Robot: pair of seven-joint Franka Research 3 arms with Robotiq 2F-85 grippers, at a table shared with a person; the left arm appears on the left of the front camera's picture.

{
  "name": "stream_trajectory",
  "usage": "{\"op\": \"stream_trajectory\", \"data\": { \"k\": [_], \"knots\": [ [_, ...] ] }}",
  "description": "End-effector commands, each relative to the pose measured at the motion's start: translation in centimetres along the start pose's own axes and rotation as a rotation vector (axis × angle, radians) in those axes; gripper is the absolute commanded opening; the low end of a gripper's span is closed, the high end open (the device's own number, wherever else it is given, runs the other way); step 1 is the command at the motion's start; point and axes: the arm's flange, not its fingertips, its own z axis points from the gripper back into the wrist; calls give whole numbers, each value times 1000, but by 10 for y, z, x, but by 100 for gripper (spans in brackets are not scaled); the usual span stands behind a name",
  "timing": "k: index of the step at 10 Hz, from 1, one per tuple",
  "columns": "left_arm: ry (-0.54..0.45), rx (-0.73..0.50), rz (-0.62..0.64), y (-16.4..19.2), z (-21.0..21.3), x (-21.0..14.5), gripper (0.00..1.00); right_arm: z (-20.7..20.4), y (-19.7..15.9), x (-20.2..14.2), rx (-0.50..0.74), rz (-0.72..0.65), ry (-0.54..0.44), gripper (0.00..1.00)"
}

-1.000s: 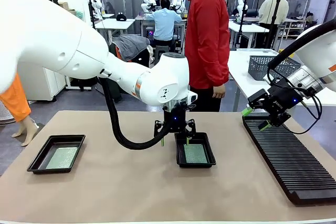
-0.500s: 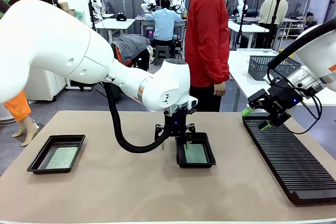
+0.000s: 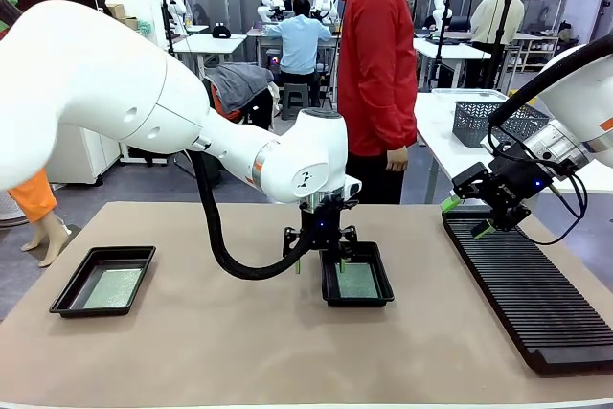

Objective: Inspect and transfer BCBs to ESD trays.
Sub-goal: Pick up the ESD tray and place it on the left side of the table.

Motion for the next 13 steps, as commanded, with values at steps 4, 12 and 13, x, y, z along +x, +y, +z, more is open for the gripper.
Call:
{"op": "stream_trajectory", "data": {
  "k": [4, 12, 13],
  "knots": [
    [-42, 3, -2, -4, -2, 1, 100, 0, 2, 0, -14, -18, -11, 100],
    [-103, 28, -9, -13, -18, 11, 76, 0, 2, 0, -14, -18, -11, 100],
    [-113, 31, -9, -13, -18, 12, 73, 0, 2, 0, -14, -18, -11, 100]
  ]
}}
